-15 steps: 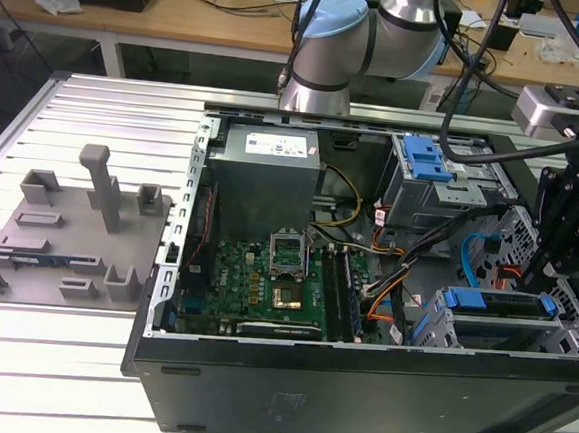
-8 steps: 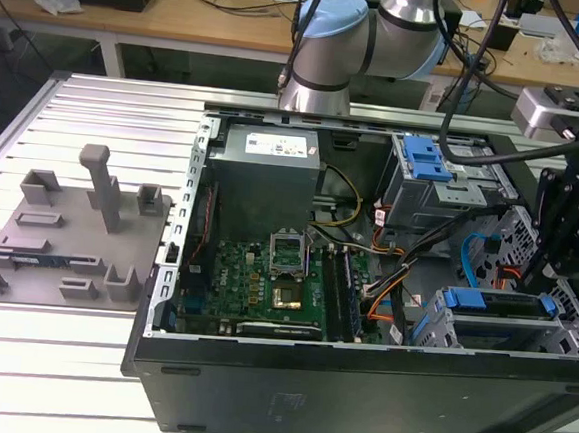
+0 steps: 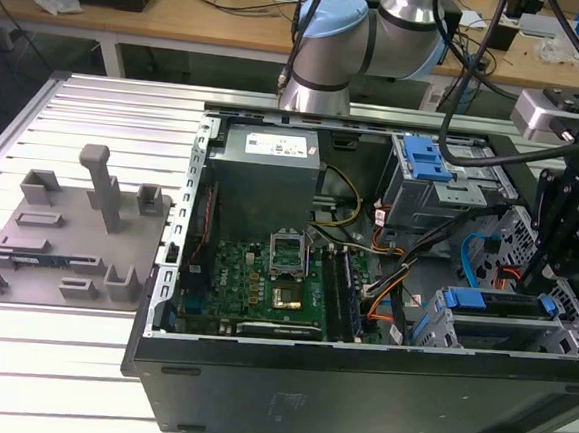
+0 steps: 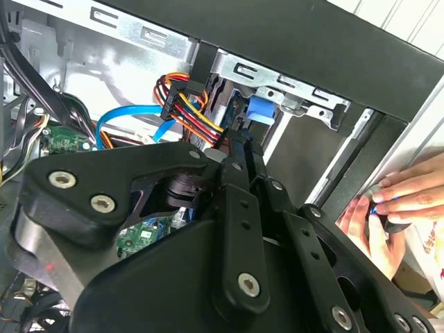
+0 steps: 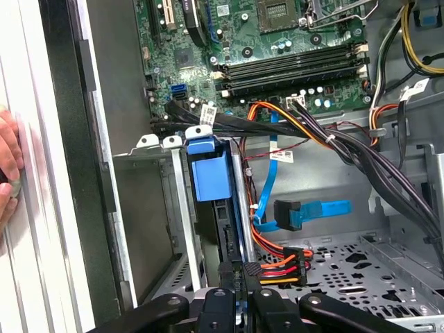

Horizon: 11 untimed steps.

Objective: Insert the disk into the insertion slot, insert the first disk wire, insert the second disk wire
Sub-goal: 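Insert the first disk wire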

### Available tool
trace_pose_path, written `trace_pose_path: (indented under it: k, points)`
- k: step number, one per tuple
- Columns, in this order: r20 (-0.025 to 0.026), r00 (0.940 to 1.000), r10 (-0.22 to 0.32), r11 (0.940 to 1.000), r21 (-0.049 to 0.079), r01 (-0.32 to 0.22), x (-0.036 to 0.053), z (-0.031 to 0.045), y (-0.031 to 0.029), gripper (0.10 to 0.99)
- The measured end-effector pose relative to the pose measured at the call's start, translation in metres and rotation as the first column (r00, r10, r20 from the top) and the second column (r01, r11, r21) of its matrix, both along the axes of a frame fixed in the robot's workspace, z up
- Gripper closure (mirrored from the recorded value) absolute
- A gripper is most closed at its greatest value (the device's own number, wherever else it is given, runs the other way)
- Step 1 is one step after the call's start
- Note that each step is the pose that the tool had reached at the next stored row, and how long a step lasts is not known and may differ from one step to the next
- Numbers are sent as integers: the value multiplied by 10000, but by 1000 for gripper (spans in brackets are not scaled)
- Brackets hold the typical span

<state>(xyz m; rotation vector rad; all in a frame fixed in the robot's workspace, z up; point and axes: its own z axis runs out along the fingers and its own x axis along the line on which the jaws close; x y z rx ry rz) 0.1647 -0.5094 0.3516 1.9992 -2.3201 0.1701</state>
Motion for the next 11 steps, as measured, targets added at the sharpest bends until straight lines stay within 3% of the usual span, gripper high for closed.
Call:
trace_pose_path:
  k: [1,3,5,11]
  points:
    - [55,10000,22,10000,14,-23,-5,-1,1,922]
    - [253,9997,26,10000,75,-28,-36,0,2,922]
    - [360,9993,25,9999,104,-29,-73,4,4,922]
    - [364,9993,65,9999,80,-68,-80,10,13,922]
